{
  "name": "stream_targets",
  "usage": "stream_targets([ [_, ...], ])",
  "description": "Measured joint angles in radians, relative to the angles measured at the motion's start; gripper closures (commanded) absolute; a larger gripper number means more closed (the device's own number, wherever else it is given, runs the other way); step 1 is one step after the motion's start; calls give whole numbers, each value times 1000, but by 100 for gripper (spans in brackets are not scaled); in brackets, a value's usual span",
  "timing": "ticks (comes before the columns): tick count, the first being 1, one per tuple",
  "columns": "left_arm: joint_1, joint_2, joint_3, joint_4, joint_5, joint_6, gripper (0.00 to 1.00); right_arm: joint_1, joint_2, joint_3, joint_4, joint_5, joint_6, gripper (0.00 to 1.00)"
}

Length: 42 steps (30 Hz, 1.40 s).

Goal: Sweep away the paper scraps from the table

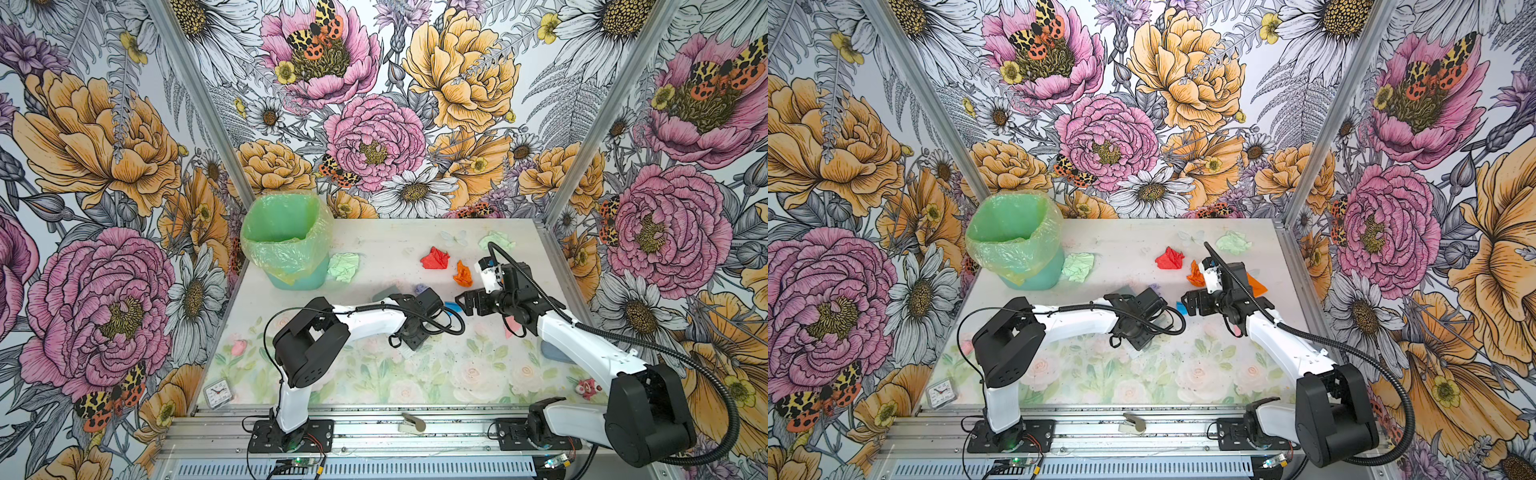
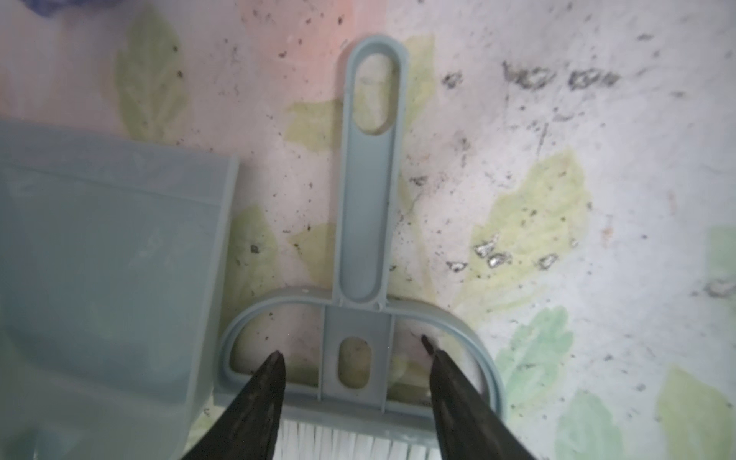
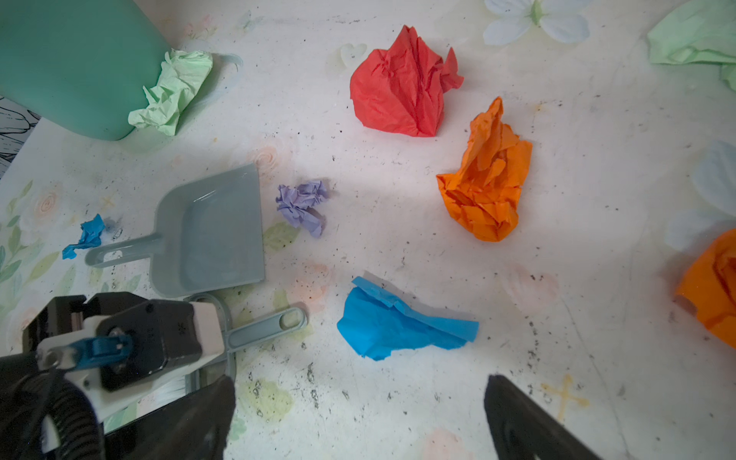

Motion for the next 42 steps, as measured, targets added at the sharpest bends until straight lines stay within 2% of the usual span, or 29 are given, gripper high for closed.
stream_targets([
  [24, -3, 0, 0, -5, 2, -2, 45, 0, -16, -8, 0, 11, 0, 1],
  [42, 9, 5, 6, -12, 23, 12, 43, 0, -16, -8, 0, 11, 0, 1],
])
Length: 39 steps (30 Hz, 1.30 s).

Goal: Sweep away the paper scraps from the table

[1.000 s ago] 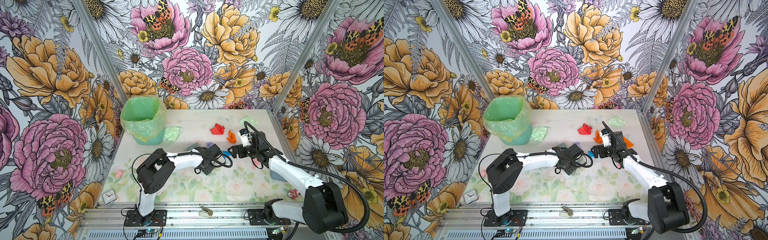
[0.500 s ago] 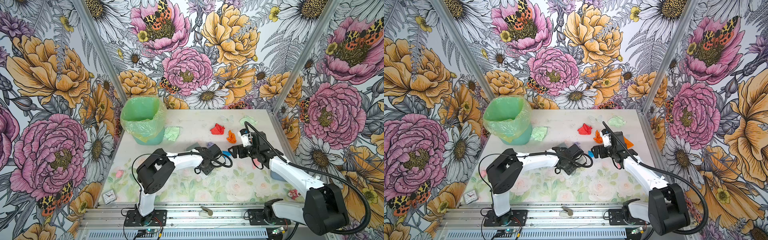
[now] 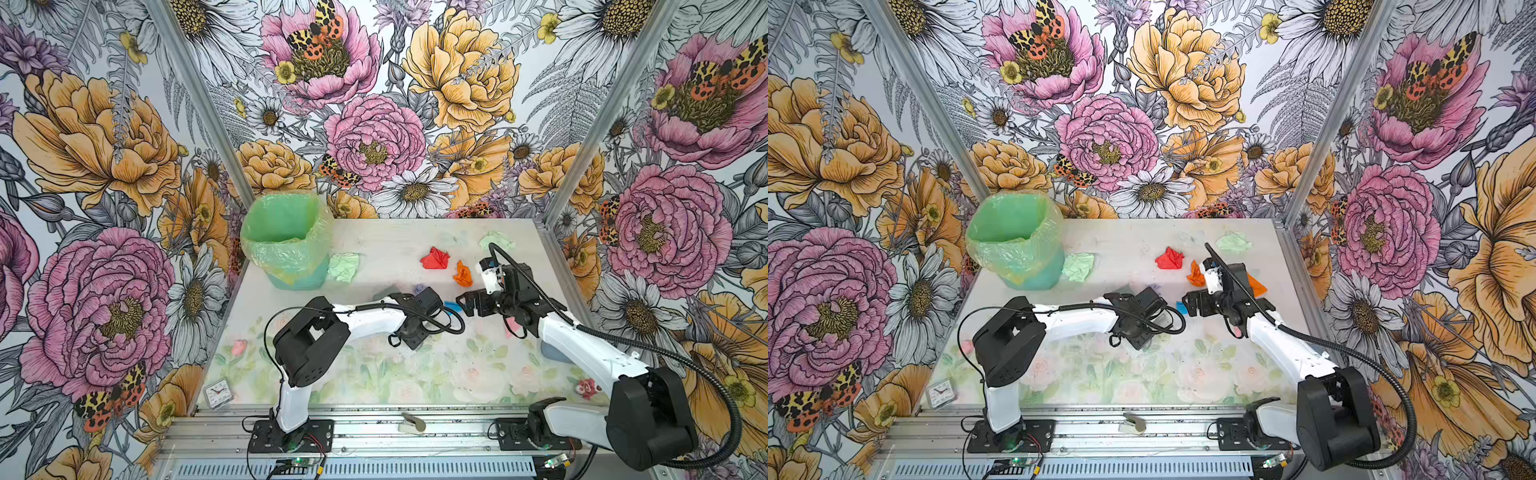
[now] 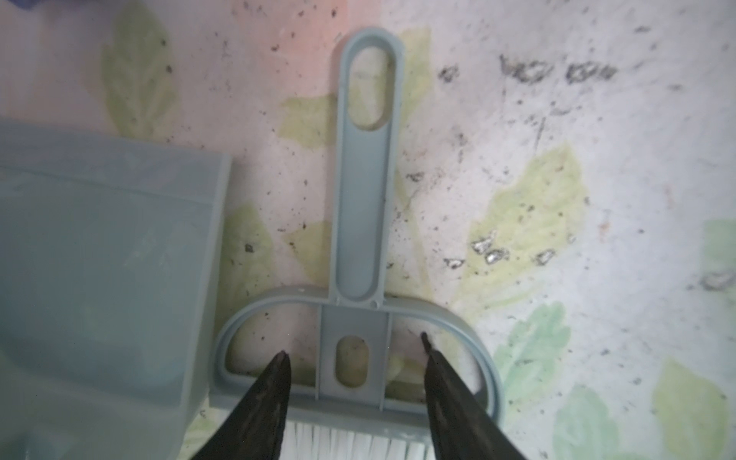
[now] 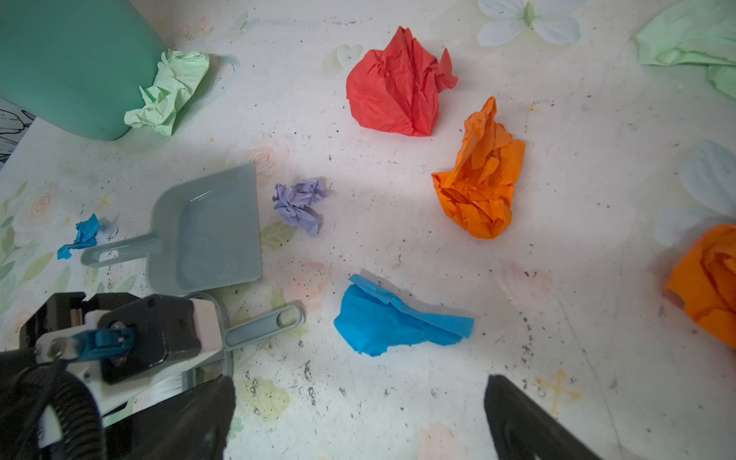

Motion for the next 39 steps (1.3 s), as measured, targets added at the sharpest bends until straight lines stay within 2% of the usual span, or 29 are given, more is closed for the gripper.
stream_targets([
  [27, 35, 28, 30, -13, 103, 34, 43, 0, 0, 0, 0, 0, 0, 1],
  [39, 34, 33, 32, 12, 109, 51, 58, 0, 0, -1, 0, 1, 0, 1],
])
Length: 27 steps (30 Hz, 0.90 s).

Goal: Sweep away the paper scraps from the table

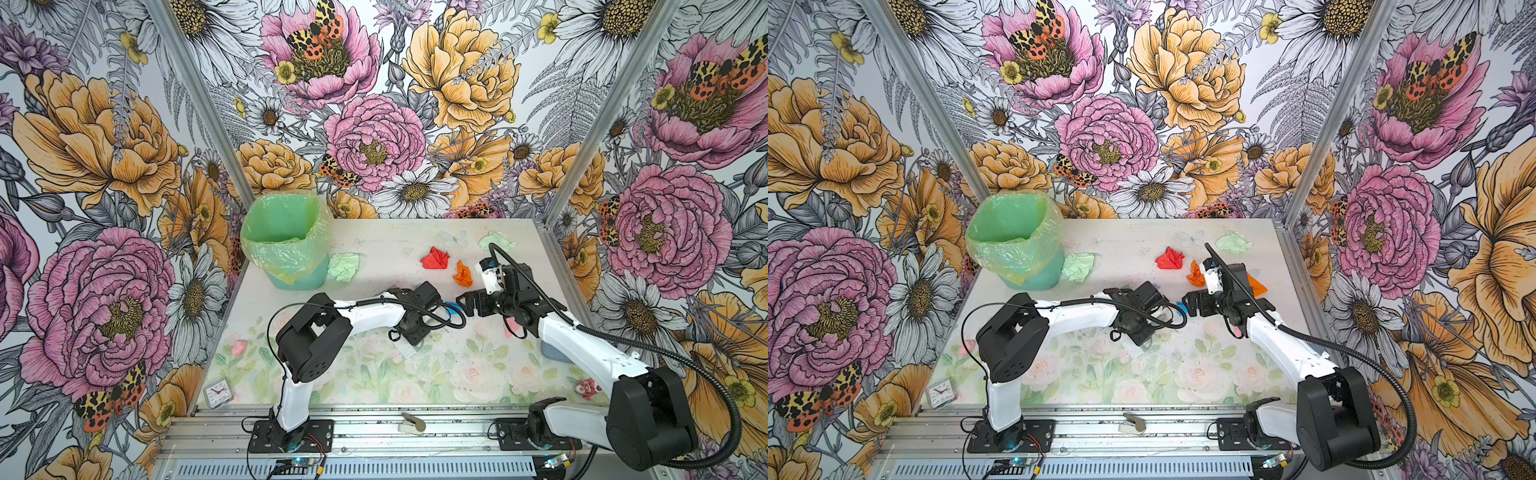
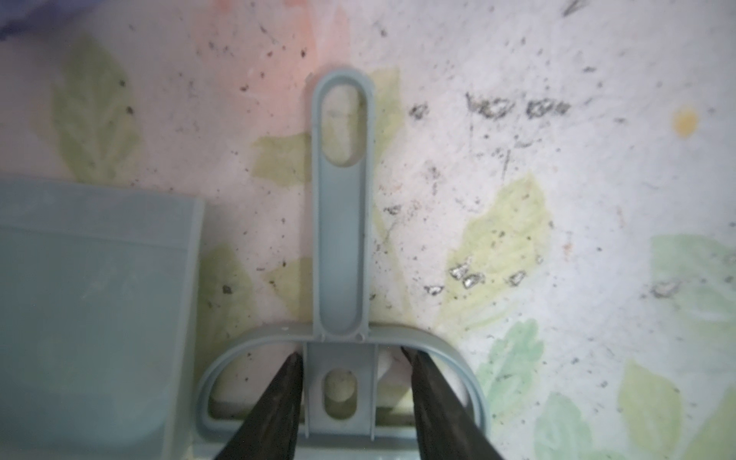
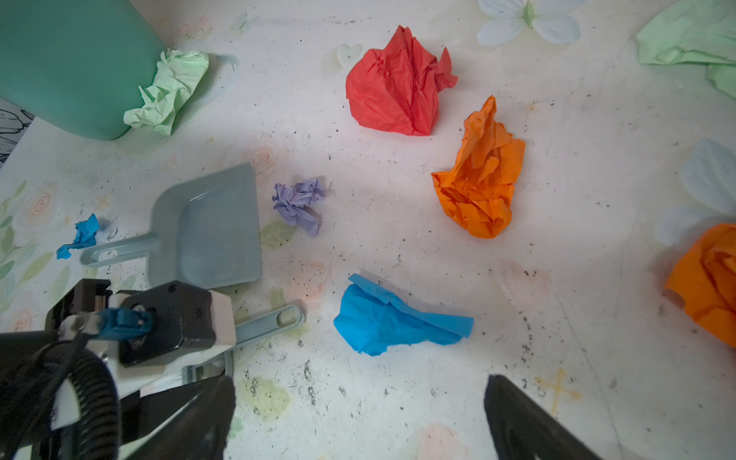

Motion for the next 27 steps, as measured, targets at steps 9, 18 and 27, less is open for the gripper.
stream_targets([
  [9, 0, 0, 0, 8, -2, 2, 69, 0, 0, 0, 0, 0, 0, 1],
  [18, 0, -6, -12, 22, -1, 5, 84, 0, -11, -5, 0, -2, 0, 0],
  [27, 0, -24, -35, 32, 16, 17, 95, 0, -11, -5, 0, -79, -24, 1],
])
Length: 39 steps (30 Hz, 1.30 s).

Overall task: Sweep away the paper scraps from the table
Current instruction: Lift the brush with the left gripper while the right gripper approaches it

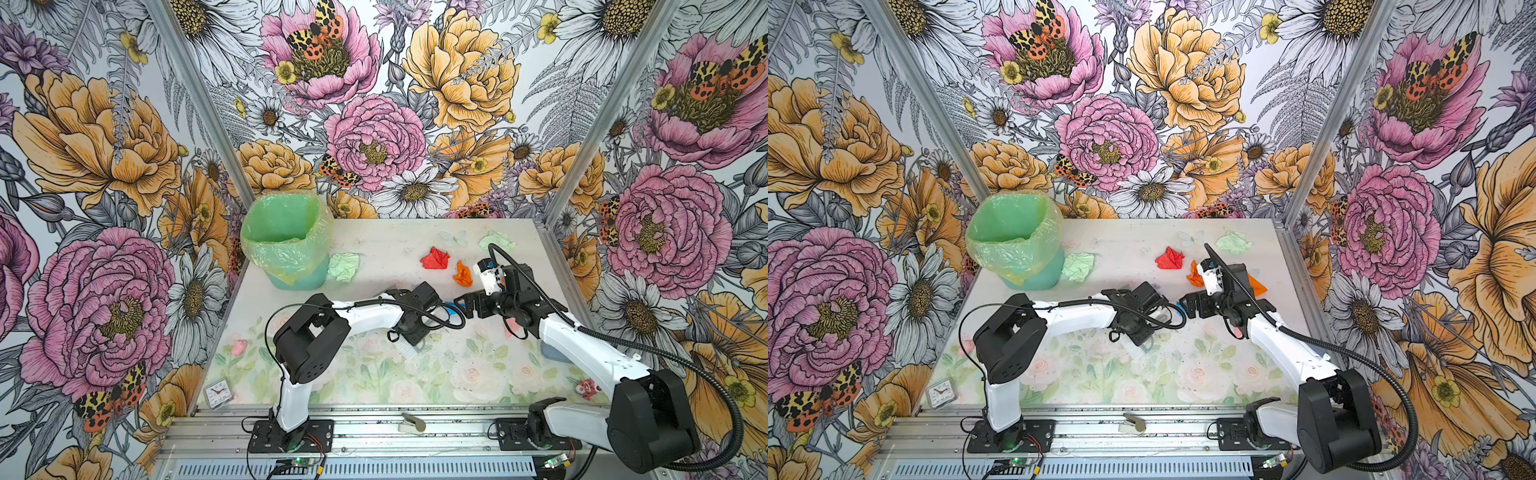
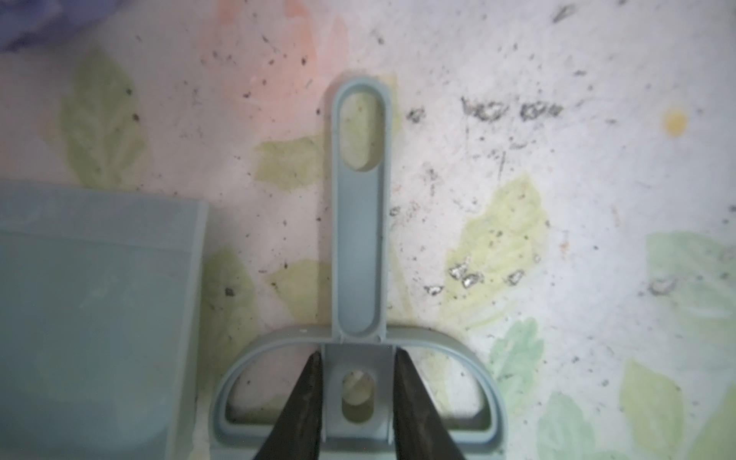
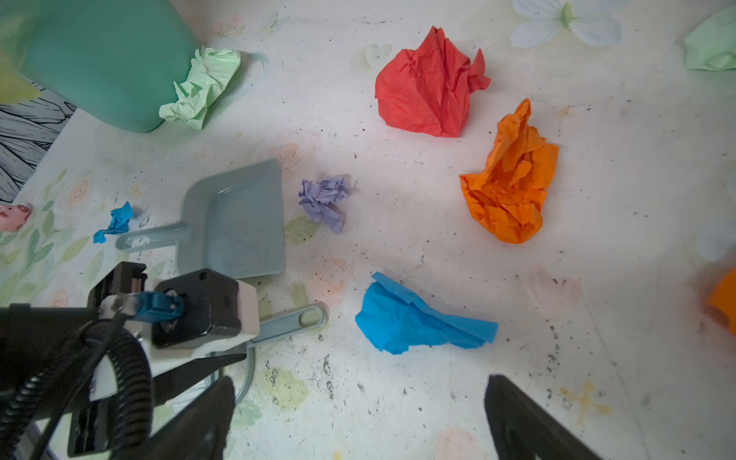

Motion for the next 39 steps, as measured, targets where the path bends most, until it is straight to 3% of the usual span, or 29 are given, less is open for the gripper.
stream_targets([
  [18, 45, -142, -82, -63, 152, 50, 100, 0, 0, 3, -19, -175, -22, 1],
  [24, 63, -230, -82, -63, 224, 67, 100, 0, 0, 9, -19, -290, -31, 1],
  [39, 157, -350, -82, -64, 526, 112, 100, 13, -2, 61, -26, -562, -55, 3],
])
